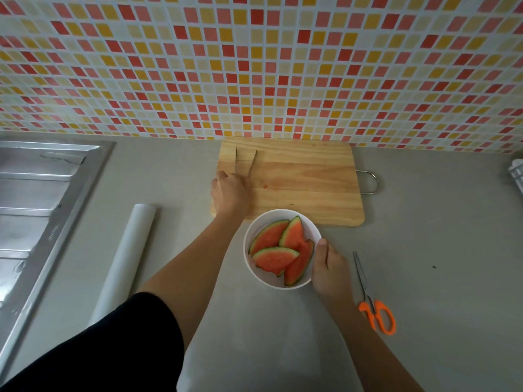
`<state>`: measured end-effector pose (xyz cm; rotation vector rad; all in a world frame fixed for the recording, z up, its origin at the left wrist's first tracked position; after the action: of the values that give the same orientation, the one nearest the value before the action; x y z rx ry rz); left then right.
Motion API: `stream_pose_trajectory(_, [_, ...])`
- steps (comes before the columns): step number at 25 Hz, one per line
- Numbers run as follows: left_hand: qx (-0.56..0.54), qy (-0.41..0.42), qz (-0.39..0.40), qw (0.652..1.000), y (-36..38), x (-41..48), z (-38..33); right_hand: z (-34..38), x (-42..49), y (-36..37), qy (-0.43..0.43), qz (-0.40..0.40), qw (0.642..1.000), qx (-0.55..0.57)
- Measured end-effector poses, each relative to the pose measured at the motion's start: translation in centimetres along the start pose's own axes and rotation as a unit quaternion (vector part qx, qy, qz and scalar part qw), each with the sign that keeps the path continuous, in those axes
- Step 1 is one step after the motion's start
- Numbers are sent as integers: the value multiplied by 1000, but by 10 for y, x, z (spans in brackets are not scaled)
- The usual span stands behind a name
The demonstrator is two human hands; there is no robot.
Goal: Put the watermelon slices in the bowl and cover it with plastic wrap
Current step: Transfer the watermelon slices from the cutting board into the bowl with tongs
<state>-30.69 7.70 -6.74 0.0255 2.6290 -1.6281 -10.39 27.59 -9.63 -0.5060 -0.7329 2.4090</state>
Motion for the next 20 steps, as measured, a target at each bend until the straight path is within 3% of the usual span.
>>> stream_pose_trajectory(4, [-15, -6, 9, 1000, -12, -6, -1, 2, -1, 0, 3, 6, 1000, 2])
stream_pose_trajectory(6, [-83, 45, -24, 995, -30, -25, -7, 3, -2, -1, 7, 11, 1000, -1])
stream_pose_trajectory(8, [-105, 94, 0, 990, -34, -59, -6, 7, -4, -2, 9, 16, 1000, -2])
stream_pose_trajectory(12, [-115, 91, 82, 986, -27, -138, 16, 8, -24, -6, 7, 7, 1000, 2])
stream_pose_trajectory(20, [-147, 75, 82, 983, -20, -179, 36, -11, -58, -9, 13, 7, 1000, 3])
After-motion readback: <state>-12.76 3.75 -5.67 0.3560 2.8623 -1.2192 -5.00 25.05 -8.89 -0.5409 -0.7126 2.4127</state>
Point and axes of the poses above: each hand's wrist, its own x-axis towards the middle knuckle, its own y-axis out of the palm, z = x × y, the point moved 10 cm from there along x, towards the middle knuckle, and after that the axes turned 4 degrees about y, right-handed, at the moved point
